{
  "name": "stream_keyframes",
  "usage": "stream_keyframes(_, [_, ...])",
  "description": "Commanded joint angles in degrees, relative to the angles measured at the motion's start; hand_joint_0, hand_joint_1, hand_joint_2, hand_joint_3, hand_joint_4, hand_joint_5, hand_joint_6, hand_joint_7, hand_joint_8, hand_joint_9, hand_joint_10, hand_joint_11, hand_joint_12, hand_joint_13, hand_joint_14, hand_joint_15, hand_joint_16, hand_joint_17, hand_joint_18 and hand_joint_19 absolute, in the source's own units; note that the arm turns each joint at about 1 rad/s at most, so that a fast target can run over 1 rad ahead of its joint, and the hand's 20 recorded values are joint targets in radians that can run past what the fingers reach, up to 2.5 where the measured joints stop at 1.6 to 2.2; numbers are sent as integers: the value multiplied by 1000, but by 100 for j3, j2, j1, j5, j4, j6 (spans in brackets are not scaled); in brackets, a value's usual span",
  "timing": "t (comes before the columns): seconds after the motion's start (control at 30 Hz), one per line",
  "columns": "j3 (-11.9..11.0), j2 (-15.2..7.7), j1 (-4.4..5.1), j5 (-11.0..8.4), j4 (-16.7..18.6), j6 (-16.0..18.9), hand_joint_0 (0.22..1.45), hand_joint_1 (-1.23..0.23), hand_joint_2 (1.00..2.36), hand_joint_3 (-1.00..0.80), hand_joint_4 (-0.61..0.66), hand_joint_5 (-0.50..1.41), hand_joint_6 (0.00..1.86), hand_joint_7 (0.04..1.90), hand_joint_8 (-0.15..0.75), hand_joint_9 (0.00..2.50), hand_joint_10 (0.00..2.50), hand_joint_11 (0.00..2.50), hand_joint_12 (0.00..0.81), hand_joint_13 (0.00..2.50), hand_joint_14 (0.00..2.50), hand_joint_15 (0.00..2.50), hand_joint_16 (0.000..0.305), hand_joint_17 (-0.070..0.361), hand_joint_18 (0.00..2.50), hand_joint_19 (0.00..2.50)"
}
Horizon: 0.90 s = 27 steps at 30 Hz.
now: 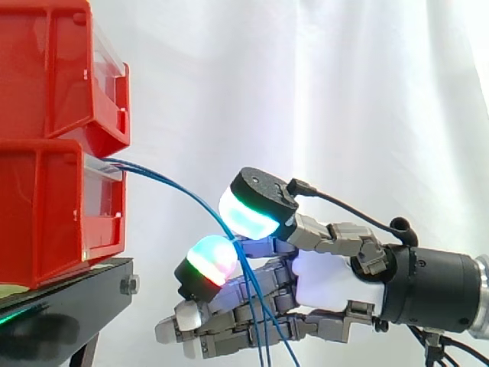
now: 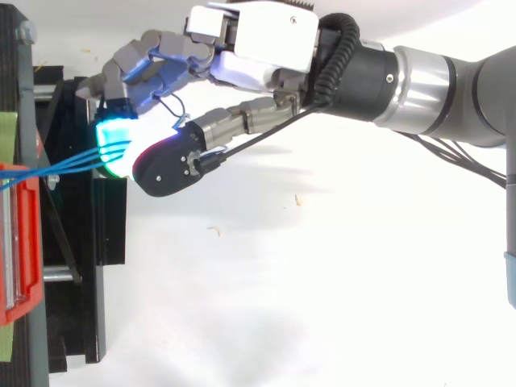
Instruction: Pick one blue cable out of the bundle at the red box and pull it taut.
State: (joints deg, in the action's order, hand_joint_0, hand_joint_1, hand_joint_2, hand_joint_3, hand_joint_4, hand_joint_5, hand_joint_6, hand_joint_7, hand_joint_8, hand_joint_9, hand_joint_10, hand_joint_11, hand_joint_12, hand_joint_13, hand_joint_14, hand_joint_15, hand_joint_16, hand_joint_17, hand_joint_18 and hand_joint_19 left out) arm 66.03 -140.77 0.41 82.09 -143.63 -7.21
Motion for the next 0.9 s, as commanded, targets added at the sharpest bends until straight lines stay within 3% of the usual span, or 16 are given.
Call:
stream_keyframes(0.0, [-3,33,-6,0,1,-9,505,-697,1000,-494,211,-136,759,970,385,831,13,650,396,374,7,200,62,139,240,195])
stream_keyframes(0.43, [-3,147,-24,0,-69,-123,546,-725,1009,-365,182,-142,782,992,374,825,13,652,383,382,8,213,60,134,241,203])
stream_keyframes(0.67, [6,138,-15,-18,-130,-219,524,-720,1003,-443,204,-146,781,938,375,812,15,642,390,387,8,222,61,136,249,211])
stream_keyframes(0.77, [103,85,20,-18,-69,-307,514,-709,1002,-460,211,-142,756,953,377,809,15,648,392,393,7,219,61,138,253,218])
stream_keyframes(0.87, [287,24,47,-79,230,-290,508,-696,1002,-469,210,-135,719,972,380,807,13,638,394,394,8,228,62,139,254,217])
